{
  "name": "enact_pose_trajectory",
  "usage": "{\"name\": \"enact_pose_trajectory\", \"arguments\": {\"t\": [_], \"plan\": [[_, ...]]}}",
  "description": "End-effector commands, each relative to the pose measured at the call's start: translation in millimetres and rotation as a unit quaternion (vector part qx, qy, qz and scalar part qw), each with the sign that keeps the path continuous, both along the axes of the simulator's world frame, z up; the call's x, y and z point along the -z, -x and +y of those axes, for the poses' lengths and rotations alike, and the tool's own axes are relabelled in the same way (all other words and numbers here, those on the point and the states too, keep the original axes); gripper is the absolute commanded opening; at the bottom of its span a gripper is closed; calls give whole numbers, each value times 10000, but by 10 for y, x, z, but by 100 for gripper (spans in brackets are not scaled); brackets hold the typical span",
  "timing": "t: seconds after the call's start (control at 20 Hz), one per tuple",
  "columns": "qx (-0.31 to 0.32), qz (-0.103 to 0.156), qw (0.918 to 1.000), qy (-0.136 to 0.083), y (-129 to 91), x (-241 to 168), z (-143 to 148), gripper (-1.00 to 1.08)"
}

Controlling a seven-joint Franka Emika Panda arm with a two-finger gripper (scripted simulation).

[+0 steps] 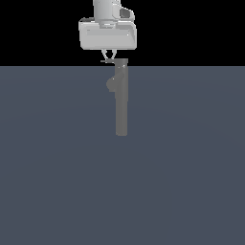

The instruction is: Turn on the faucet by rotating a designated handle.

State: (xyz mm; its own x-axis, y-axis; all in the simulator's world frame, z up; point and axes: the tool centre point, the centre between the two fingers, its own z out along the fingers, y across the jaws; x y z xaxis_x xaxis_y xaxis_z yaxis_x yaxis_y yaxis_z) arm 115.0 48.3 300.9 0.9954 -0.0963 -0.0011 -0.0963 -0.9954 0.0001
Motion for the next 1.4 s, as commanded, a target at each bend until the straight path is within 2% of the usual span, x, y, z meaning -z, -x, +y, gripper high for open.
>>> {"name": "enact_pose_trajectory", "arguments": {"t": [0.0,0.9,1.0,1.35], "plan": [[2,-6,10000,0,-8,2,0,-100],[2,-5,10000,0,405,3,163,-100],[33,-54,10000,7,335,2,106,-100],[22,-37,10000,4,529,3,61,-100]]}}
